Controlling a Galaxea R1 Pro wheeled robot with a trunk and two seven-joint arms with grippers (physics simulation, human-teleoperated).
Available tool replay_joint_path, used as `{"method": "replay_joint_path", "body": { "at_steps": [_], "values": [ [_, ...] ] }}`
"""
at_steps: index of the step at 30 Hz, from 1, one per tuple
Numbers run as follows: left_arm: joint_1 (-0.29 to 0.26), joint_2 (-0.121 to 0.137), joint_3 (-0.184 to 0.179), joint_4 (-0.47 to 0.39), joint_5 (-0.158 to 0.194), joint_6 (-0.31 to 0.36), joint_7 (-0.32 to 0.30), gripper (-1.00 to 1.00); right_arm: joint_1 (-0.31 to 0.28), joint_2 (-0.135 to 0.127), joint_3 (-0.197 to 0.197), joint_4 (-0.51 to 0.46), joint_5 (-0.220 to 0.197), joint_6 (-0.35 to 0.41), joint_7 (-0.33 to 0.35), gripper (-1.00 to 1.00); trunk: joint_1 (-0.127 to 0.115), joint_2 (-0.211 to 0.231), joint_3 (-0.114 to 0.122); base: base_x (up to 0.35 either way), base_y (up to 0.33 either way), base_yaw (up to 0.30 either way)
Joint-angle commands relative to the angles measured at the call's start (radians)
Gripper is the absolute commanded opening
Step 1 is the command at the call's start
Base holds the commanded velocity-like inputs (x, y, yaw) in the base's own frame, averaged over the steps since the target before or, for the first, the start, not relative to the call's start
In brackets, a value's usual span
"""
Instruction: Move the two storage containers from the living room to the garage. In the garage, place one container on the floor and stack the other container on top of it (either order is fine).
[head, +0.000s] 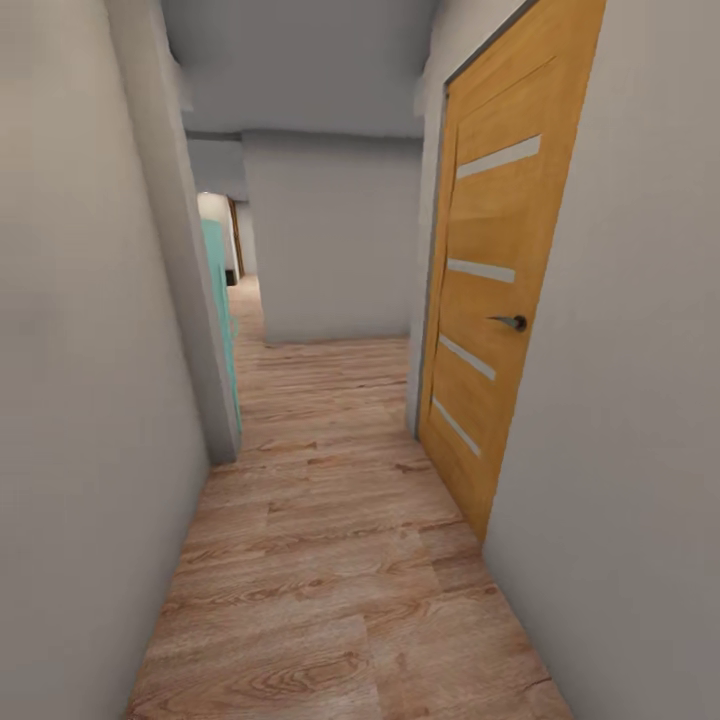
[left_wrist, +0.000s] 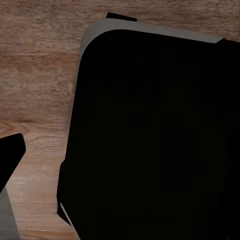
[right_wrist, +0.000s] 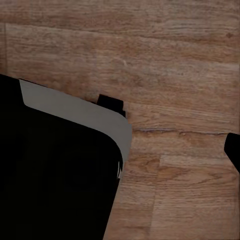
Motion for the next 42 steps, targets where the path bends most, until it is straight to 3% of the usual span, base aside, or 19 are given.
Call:
{"method": "replay_joint_path", "body": {
  "at_steps": [1, 13, 19, 26, 42],
  "values": [
    [0.000, 0.000, 0.000, -0.001, 0.006, -0.001, 0.001, 1.00, -0.001, 0.001, 0.008, 0.003, -0.010, -0.005, 0.004, 1.00, 0.000, 0.000, -0.001, 0.215, 0.000, 0.273],
    [0.000, 0.001, -0.001, -0.001, 0.006, -0.001, 0.001, 1.00, -0.001, 0.000, 0.008, 0.003, -0.010, -0.006, 0.004, 1.00, 0.000, 0.000, -0.001, 0.261, 0.000, 0.273],
    [0.000, 0.000, 0.000, -0.001, 0.006, 0.000, 0.001, 1.00, -0.001, -0.001, -0.036, 0.003, -0.010, -0.005, 0.005, 1.00, 0.000, 0.000, -0.001, 0.320, 0.000, 0.232],
    [0.000, 0.000, 0.000, -0.001, 0.007, 0.000, 0.001, 1.00, -0.001, -0.001, -0.064, 0.003, -0.006, -0.005, 0.005, 1.00, 0.000, 0.000, -0.001, 0.322, 0.000, 0.049],
    [0.000, 0.000, 0.000, -0.001, 0.007, 0.000, 0.001, 1.00, -0.001, 0.010, -0.062, 0.001, 0.002, -0.001, 0.004, 1.00, 0.000, 0.000, -0.001, 0.322, 0.000, 0.002]
  ]
}}
